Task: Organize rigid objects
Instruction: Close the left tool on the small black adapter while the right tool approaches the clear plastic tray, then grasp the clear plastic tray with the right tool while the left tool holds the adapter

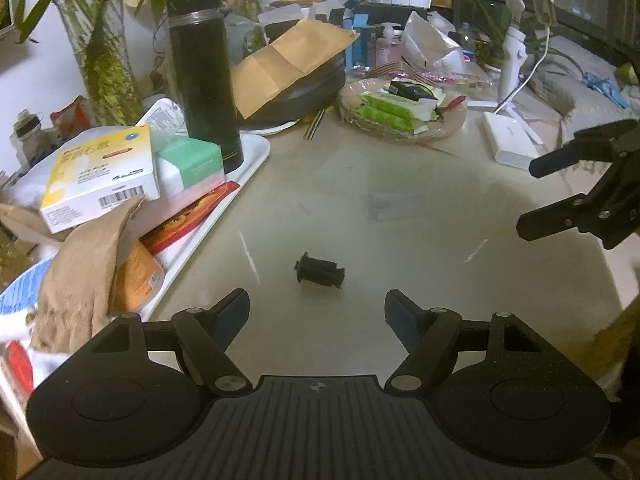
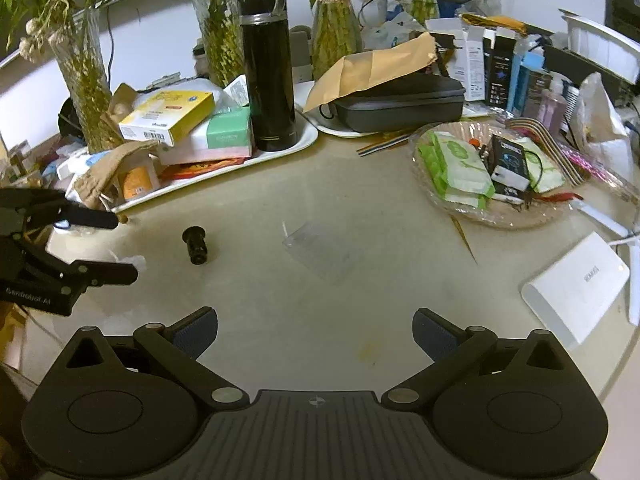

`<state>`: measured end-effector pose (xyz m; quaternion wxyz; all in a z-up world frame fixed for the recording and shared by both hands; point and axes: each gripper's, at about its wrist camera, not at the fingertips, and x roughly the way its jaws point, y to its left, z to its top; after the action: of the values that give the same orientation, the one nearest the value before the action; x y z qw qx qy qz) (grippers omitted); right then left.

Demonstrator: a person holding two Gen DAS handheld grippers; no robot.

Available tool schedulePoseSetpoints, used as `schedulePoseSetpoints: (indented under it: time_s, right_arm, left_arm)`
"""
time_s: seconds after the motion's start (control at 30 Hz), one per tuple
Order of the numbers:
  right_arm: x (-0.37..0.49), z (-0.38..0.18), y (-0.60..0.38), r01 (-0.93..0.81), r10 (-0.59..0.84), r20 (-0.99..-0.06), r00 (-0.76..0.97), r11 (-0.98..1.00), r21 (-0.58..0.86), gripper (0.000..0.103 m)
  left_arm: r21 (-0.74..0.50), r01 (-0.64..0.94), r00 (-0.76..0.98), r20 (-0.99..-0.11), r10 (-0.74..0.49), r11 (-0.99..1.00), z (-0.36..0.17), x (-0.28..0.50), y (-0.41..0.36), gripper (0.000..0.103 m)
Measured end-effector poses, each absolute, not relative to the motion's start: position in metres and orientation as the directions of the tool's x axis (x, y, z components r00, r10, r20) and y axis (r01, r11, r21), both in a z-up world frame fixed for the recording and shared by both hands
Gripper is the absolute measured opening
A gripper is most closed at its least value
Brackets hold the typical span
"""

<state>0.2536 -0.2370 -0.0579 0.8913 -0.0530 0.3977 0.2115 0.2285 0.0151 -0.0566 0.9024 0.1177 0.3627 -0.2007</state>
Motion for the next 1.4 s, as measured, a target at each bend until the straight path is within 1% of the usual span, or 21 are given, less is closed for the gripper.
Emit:
schedulePoseSetpoints:
  time_s: [0.33, 0.6, 0.83, 0.9, 0.97, 1.1, 1.17, 1.4]
  right_arm:
    - [0.267, -0.062, -0.237, -0.435, 0.336, -0.74, 0.583, 0.898, 0.065, 0.103]
    - [0.271, -0.059, -0.242, -0.427, 0.345, -0.733, 0.586, 0.9, 0.083, 0.103]
    - [0.273, -0.058, -0.244, -0.422, 0.349, -0.73, 0.588, 0.902, 0.091, 0.103]
    - [0.272, -0.058, -0.246, -0.421, 0.351, -0.727, 0.59, 0.902, 0.094, 0.103]
    - [0.272, -0.057, -0.247, -0.417, 0.35, -0.725, 0.593, 0.904, 0.095, 0.103]
    - [0.273, -0.058, -0.249, -0.409, 0.347, -0.726, 0.594, 0.907, 0.1, 0.103]
    - [0.273, -0.057, -0.25, -0.407, 0.346, -0.726, 0.594, 0.908, 0.1, 0.103]
    - [0.273, -0.057, -0.25, -0.406, 0.346, -0.725, 0.595, 0.908, 0.101, 0.103]
  left_arm:
    - [0.1, 0.499, 0.638, -0.714, -0.287, 0.861, -0.073, 0.254, 0.01, 0.074]
    - [0.109, 0.542, 0.619, -0.723, -0.308, 0.833, -0.085, 0.27, 0.002, 0.074]
    - [0.083, 0.565, 0.601, -0.723, -0.341, 0.821, -0.092, 0.28, 0.002, 0.071]
    - [0.075, 0.57, 0.591, -0.728, -0.346, 0.818, -0.094, 0.282, 0.001, 0.061]
    - [0.061, 0.57, 0.59, -0.725, -0.356, 0.819, -0.095, 0.284, 0.002, 0.06]
    - [0.021, 0.581, 0.571, -0.723, -0.388, 0.814, -0.095, 0.285, 0.002, 0.044]
    - [0.021, 0.581, 0.573, -0.72, -0.39, 0.814, -0.095, 0.284, 0.001, 0.038]
    - [0.008, 0.569, 0.572, -0.722, -0.389, 0.822, -0.095, 0.285, 0.001, 0.038]
